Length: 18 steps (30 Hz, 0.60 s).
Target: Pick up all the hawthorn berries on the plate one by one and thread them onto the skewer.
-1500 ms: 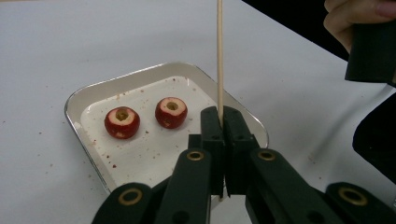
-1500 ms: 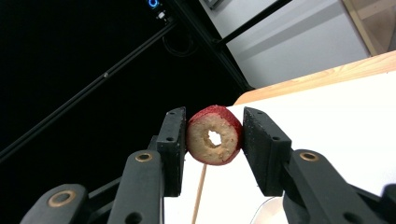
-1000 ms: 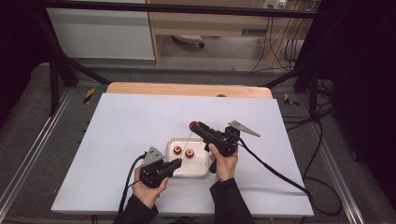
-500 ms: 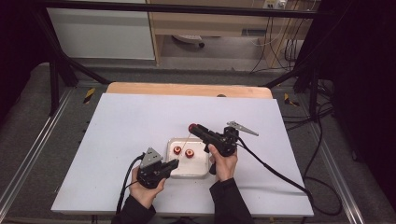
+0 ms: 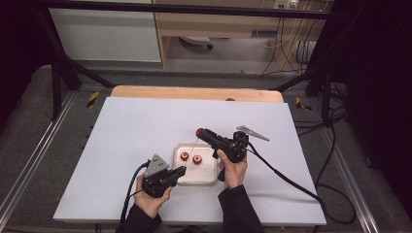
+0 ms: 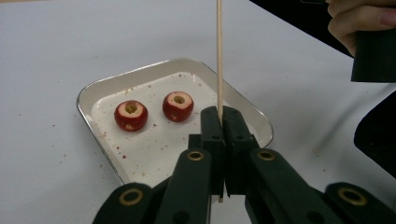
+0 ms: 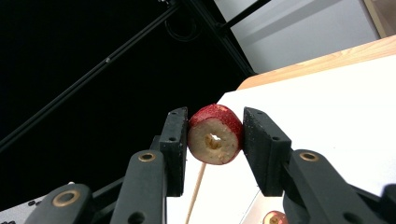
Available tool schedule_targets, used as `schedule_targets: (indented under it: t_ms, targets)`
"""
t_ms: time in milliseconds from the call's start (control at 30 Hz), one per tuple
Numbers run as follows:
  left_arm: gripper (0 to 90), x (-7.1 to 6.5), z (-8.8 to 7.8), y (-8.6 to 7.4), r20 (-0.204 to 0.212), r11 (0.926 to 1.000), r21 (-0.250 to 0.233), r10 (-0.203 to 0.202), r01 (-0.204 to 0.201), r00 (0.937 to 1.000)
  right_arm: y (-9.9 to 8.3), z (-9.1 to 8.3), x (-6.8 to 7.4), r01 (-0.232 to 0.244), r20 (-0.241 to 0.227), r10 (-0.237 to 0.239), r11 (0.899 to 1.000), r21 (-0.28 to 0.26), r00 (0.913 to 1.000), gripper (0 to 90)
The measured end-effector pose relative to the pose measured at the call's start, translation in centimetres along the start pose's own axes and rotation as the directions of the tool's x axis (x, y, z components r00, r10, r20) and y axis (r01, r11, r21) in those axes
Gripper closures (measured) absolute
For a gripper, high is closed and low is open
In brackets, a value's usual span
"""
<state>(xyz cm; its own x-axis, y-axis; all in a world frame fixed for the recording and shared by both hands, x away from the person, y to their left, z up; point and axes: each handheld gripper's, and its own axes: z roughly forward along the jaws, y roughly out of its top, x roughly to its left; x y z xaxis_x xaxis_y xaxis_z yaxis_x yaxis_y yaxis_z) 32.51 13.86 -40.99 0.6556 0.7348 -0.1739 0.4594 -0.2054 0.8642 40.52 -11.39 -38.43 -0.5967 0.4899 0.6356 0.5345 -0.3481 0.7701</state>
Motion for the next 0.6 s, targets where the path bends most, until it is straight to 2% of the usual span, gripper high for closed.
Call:
schedule_targets:
  t_ms: [100, 333, 433, 533, 567, 600]
  targets:
    - [88.5, 0.08, 0.1, -0.11, -0.005, 1.0, 0.004, -0.004, 0.004, 1.0, 0.08, 0.01, -0.1, -0.006, -0.013, 0.007, 1.0, 0.024, 0.9999, 62.1]
    - [88.6, -0.26, 0.29, -0.22, -0.003, 0.9999, -0.002, 0.013, -0.013, 0.9999, 0.16, -0.11, -0.05, -0.002, -0.008, 0.002, 1.0, 0.031, 1.0, 62.2]
    - [88.6, -0.17, -0.08, -0.18, -0.003, 0.9998, -0.01, 0.02, -0.02, 0.9998, 0.15, 0.0, -0.15, -0.017, -0.009, 0.017, 0.999, 0.029, 0.9998, 62.2]
    - [88.7, -0.16, -0.27, -0.57, -0.012, 0.9992, 0.009, 0.038, -0.038, 0.9992, 0.3, -0.12, -0.18, -0.025, -0.001, 0.025, 1.0, -0.004, 0.9997, 62.2]
    - [88.6, -0.13, -0.28, -0.79, -0.014, 0.999, 0.015, 0.042, -0.042, 0.999, 0.78, -0.42, -0.18, -0.039, -0.012, 0.039, 0.999, -0.016, 0.9992, 62.2]
    - [88.6, -0.05, -0.23, -0.89, -0.012, 0.9992, 0.016, 0.036, -0.036, 0.9993, 0.78, -0.42, -0.18, -0.039, -0.012, 0.039, 0.999, -0.016, 0.9992, 62.2]
